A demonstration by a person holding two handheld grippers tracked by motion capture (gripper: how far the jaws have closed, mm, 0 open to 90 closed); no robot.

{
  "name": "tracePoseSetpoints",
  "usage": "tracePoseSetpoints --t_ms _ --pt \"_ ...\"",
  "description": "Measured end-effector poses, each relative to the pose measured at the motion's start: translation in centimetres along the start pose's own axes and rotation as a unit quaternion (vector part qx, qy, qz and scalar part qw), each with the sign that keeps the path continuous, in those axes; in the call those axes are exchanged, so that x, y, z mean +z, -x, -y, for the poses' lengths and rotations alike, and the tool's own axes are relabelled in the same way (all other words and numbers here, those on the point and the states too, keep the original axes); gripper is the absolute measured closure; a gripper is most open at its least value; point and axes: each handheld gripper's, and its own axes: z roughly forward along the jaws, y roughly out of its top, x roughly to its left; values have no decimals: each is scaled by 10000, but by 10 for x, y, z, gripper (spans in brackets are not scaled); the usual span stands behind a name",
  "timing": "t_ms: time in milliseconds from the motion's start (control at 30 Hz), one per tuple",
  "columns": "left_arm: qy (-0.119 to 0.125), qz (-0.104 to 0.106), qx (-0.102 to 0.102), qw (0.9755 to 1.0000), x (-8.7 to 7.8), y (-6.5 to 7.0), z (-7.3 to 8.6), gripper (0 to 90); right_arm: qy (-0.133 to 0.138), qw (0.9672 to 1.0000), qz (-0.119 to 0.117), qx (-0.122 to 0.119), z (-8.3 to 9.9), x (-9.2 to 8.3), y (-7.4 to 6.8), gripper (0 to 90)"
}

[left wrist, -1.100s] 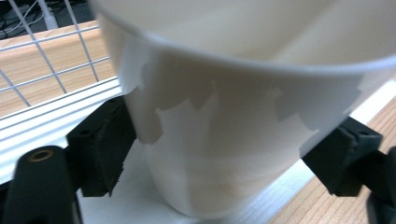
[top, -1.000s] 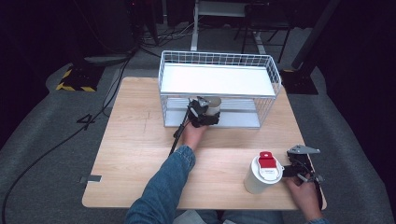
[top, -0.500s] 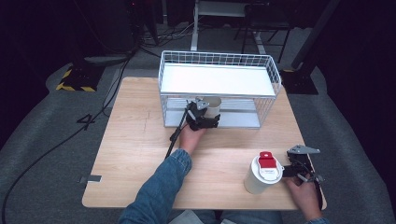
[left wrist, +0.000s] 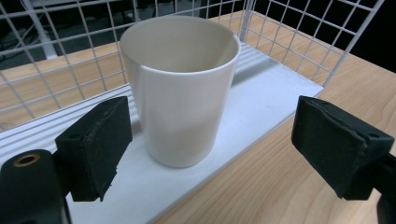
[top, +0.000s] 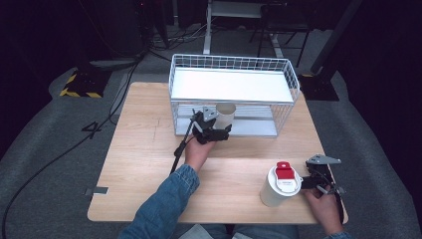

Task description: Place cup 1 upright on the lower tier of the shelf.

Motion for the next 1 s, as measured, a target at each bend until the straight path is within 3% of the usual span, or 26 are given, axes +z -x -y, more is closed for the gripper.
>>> tracePoseSetpoints --t_ms 267,333,467,667,867,1000 --pt "86 78 91 9999 -32 1 2 133 -1 10000 -1 0 0 0 0 1" --pt "7 -11 111 9999 -39 0 2 136 0 10000 -1 0 0 0 0 1" --pt "-85 43 77 9999 -54 -3 4 141 -1 10000 -1 1 0 0 0 1" --pt "-76 74 146 9998 -81 -3 9 141 -1 10000 -1 1 0 0 0 1" --pt "-122 87 41 9999 -106 -7 16 141 -1 10000 -2 1 0 0 0 1" --pt "-107 21 95 9999 -121 -9 20 141 -1 10000 -3 1 0 0 0 1"
